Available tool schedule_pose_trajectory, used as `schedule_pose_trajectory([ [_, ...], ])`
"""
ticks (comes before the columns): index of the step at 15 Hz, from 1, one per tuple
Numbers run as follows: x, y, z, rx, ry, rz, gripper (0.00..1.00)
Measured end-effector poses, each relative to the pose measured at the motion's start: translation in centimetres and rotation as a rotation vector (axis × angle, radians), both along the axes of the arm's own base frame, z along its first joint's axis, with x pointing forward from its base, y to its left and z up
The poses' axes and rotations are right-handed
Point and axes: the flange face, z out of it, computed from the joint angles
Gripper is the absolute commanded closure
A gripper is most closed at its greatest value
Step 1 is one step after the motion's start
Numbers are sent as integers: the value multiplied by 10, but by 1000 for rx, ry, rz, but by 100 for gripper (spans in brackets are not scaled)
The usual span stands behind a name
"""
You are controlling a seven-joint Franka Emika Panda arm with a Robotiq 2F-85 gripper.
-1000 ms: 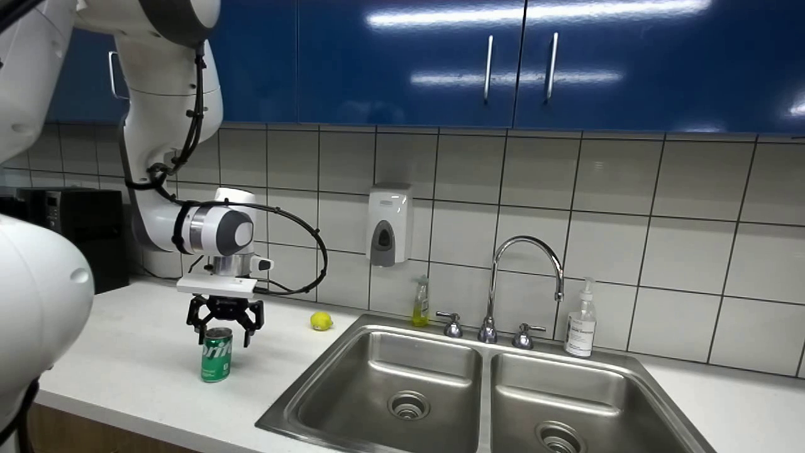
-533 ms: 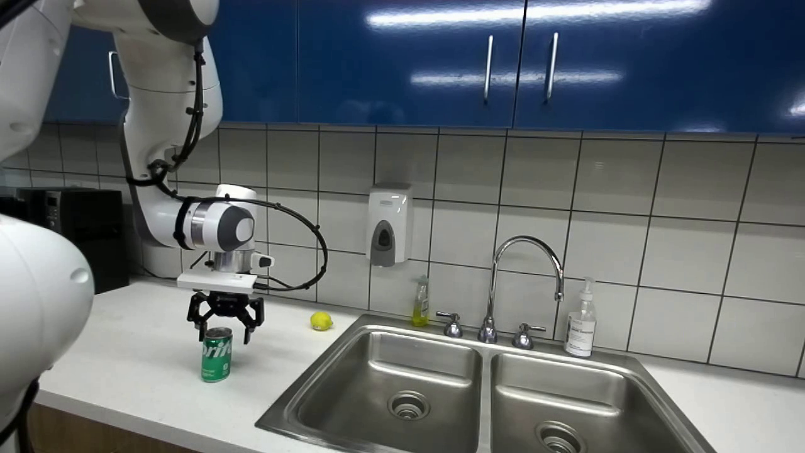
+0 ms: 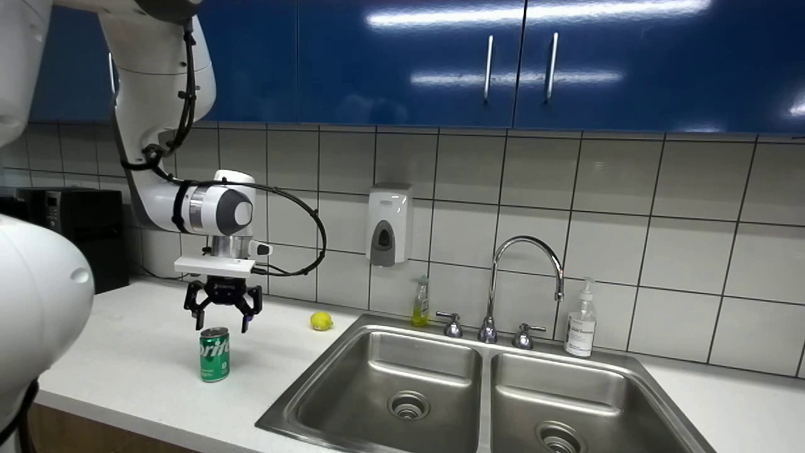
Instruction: Remove the can from the sink
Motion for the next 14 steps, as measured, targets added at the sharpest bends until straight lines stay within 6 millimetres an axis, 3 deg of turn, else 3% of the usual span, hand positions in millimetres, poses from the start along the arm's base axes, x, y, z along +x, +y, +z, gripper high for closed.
schedule_pose_trajectory([
  [8,-4,2,45,2,-13,-3,0],
  [14,-19,-32,66,-28,5,-58,0],
])
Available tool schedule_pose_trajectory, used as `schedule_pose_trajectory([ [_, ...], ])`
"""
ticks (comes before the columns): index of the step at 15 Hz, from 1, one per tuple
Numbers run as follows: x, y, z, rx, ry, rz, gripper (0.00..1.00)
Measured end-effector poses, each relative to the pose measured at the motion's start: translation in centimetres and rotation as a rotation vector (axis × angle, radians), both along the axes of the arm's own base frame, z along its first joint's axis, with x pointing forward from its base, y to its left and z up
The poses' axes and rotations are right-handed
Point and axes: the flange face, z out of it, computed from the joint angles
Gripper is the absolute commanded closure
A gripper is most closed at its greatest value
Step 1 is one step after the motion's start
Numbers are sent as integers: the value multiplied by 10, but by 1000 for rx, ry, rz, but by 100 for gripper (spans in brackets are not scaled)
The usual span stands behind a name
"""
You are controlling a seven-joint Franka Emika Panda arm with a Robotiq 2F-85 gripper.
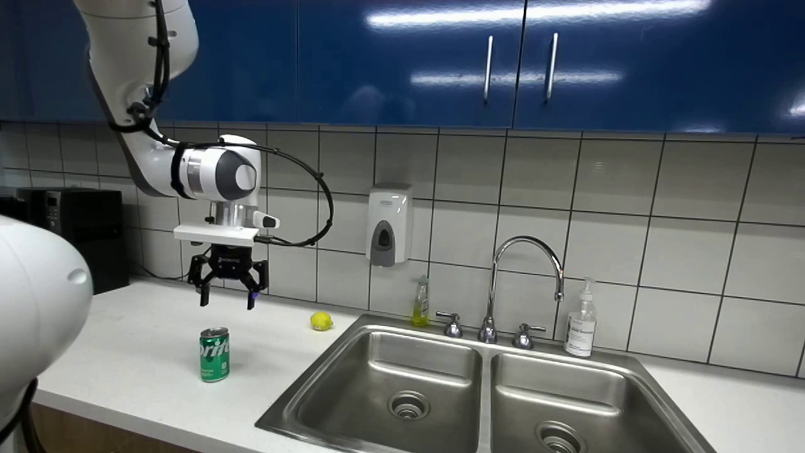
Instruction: Remove the can from the sink
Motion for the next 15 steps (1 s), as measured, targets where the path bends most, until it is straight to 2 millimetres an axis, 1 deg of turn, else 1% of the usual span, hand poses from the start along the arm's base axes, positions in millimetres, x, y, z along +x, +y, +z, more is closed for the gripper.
schedule_pose_trajectory([
  [5,-27,-42,16,-24,15,-64,0],
  [9,-58,-70,34,-38,39,-108,0],
  [13,-90,-91,53,-50,82,-161,0],
  [15,-96,-95,59,-49,77,-173,0],
])
